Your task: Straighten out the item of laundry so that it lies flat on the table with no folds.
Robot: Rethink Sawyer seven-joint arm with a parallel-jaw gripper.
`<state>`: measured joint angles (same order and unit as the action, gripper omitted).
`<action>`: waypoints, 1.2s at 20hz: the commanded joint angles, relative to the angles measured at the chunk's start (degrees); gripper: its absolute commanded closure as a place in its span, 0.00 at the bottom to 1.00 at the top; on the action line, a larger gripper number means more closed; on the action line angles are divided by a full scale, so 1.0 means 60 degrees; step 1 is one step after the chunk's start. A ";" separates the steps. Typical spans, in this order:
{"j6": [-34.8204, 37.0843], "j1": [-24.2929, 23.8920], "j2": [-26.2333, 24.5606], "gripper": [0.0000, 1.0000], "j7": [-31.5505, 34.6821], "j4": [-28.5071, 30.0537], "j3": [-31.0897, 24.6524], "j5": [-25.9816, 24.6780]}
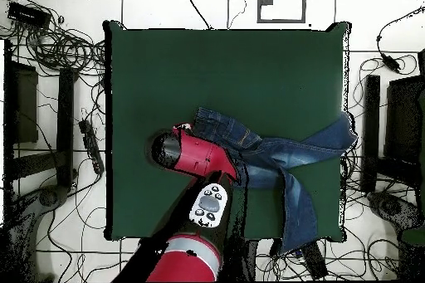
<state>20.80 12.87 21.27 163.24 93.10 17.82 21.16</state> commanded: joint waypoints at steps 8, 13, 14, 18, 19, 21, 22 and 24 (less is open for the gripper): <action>-0.0741 0.0840 -0.1888 0.00 0.2332 -0.0859 0.0208 0.1388; -0.0363 0.0636 -0.2294 0.00 0.2057 -0.1550 0.0401 0.1684; -0.0280 0.0599 -0.2355 0.00 0.2016 -0.1654 0.0450 0.1713; 0.0120 0.0691 -0.2614 1.00 0.2045 -0.2060 0.0999 0.1725; 0.0204 0.0740 -0.2647 1.00 0.2093 -0.2135 0.1131 0.1725; 0.0516 0.0761 -0.2620 1.00 0.2161 -0.2251 0.1289 0.1728; 0.0927 0.0738 -0.2301 1.00 0.2195 -0.2168 0.1279 0.1726; 0.1667 0.0759 -0.1707 1.00 0.2182 -0.2101 0.1457 0.1643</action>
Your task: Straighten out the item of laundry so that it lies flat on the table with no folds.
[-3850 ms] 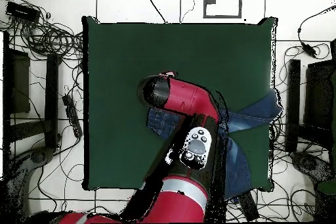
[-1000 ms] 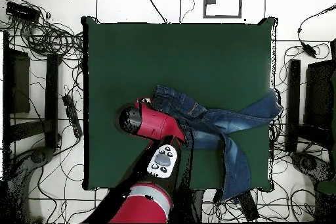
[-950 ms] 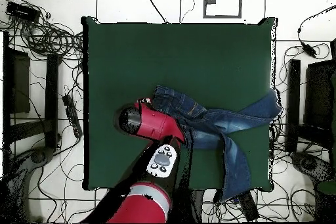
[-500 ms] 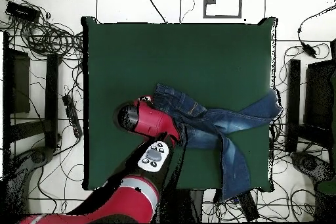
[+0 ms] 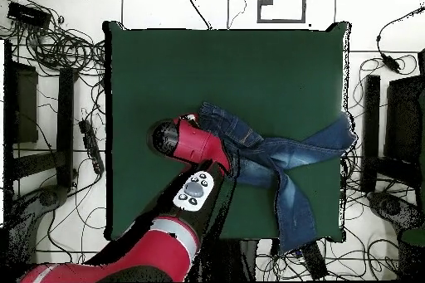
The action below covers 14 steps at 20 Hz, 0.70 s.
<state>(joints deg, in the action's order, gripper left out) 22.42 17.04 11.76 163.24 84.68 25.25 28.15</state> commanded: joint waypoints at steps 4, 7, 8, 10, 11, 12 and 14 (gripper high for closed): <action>0.2541 0.0116 0.0994 1.00 0.1680 -0.0574 0.0437 0.0067; 0.2818 -0.0044 0.1606 1.00 0.1198 -0.0380 0.0206 -0.0055; 0.2855 -0.0081 0.1800 1.00 0.1090 -0.0270 0.0076 -0.0049; 0.2675 -0.0137 0.2086 1.00 0.0904 0.0069 -0.0256 0.0011; 0.2383 -0.0240 0.2261 1.00 0.0689 0.0384 -0.0623 0.0101; 0.2040 -0.0376 0.2435 1.00 0.0400 0.0741 -0.1042 0.0186; 0.1226 -0.0689 0.2723 1.00 -0.0214 0.1474 -0.1935 0.0296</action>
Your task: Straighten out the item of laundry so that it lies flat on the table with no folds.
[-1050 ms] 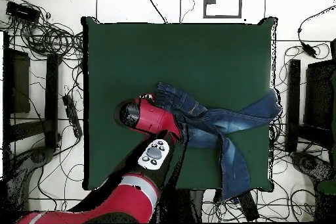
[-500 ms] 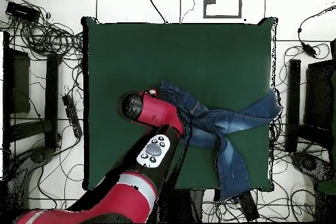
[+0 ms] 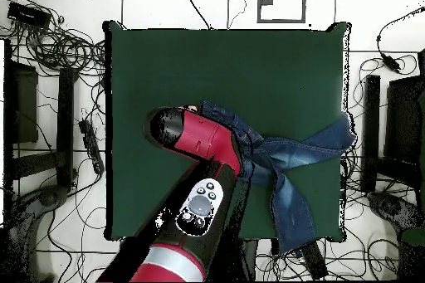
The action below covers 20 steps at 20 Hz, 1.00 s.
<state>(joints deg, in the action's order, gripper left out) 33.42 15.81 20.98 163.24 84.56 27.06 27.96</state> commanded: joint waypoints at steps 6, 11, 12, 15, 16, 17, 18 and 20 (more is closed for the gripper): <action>-0.1752 -0.0929 0.1616 1.00 -0.0940 0.2699 -0.3420 -0.0398; -0.1978 -0.0958 0.2344 1.00 -0.0915 0.3643 -0.3717 -0.1062; -0.2107 -0.1079 0.2553 1.00 -0.0962 0.3965 -0.3923 -0.1116; -0.2262 -0.1114 0.3074 1.00 -0.0823 0.4619 -0.4282 -0.1385; -0.2198 -0.1026 0.3189 1.00 -0.0737 0.4709 -0.4335 -0.1477; -0.2123 -0.0932 0.3314 1.00 -0.0563 0.4832 -0.4426 -0.1478; -0.2093 -0.0756 0.3350 1.00 -0.0359 0.4859 -0.4445 -0.1513; -0.1872 -0.0146 0.3328 1.00 0.0227 0.4691 -0.4195 -0.1548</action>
<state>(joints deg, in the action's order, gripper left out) 21.63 8.87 37.45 163.24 104.25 12.05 20.34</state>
